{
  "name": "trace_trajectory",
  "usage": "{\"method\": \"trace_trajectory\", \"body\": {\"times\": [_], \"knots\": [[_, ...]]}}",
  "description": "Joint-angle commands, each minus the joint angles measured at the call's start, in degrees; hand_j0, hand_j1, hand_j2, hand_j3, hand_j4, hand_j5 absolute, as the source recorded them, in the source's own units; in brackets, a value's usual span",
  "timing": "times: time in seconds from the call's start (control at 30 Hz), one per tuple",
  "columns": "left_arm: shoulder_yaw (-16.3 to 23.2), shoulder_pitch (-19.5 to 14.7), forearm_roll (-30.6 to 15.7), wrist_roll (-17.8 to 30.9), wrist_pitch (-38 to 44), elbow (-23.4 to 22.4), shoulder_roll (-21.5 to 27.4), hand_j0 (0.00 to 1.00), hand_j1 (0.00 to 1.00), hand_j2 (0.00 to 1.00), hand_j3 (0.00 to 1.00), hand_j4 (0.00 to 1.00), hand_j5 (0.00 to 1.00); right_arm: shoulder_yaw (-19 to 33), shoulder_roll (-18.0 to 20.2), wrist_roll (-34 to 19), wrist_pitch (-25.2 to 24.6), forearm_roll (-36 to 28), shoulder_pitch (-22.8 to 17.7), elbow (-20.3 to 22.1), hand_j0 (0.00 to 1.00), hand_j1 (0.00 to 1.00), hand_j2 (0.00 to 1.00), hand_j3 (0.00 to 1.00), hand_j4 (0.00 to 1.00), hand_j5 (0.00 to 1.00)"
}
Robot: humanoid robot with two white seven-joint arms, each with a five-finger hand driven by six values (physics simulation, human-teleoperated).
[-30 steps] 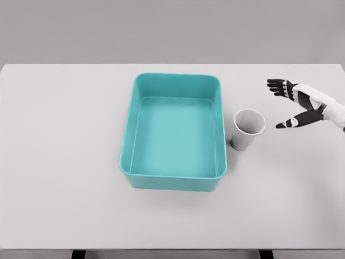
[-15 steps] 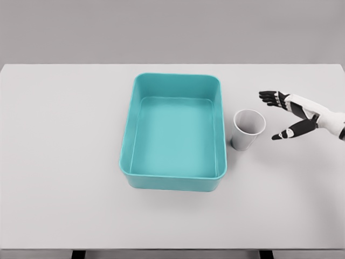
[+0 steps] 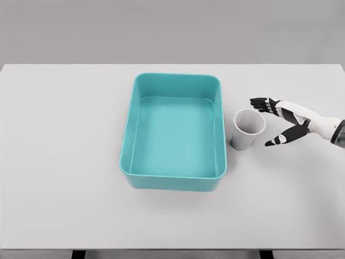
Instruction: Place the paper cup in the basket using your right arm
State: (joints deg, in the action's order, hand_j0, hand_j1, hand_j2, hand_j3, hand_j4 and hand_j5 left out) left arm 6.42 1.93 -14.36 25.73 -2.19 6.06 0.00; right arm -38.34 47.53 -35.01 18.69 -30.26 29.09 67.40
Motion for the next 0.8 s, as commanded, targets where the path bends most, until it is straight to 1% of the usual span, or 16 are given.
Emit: {"method": "trace_trajectory", "body": {"times": [0.0,0.17,0.27,0.43,0.77], "knots": [[0.00,0.00,-0.05,0.02,0.00,0.01,0.00,1.00,1.00,1.00,1.00,1.00,1.00,-0.24,-0.06,0.01,-0.05,-0.32,0.00,0.10,1.00,1.00,1.00,1.00,1.00,1.00],[0.00,0.00,-0.05,0.02,0.00,0.01,0.00,1.00,1.00,1.00,1.00,1.00,1.00,-0.59,-0.42,0.01,-0.05,-0.32,0.00,0.19,1.00,1.00,1.00,1.00,1.00,1.00],[0.00,0.00,-0.05,0.02,0.08,0.01,0.00,1.00,1.00,1.00,1.00,1.00,1.00,-0.59,-0.33,0.01,-0.14,-0.32,0.00,1.24,1.00,1.00,1.00,1.00,1.00,1.00],[0.00,0.00,-0.05,0.02,0.00,0.01,0.00,1.00,1.00,1.00,1.00,1.00,1.00,-0.59,-0.33,0.01,-0.23,-0.32,0.00,1.42,1.00,1.00,1.00,1.00,1.00,1.00],[0.00,0.00,-0.05,0.02,0.00,0.01,0.00,1.00,1.00,1.00,1.00,1.00,1.00,-0.68,-0.94,0.01,-0.84,-0.41,0.09,3.09,1.00,1.00,1.00,1.00,1.00,1.00]]}}
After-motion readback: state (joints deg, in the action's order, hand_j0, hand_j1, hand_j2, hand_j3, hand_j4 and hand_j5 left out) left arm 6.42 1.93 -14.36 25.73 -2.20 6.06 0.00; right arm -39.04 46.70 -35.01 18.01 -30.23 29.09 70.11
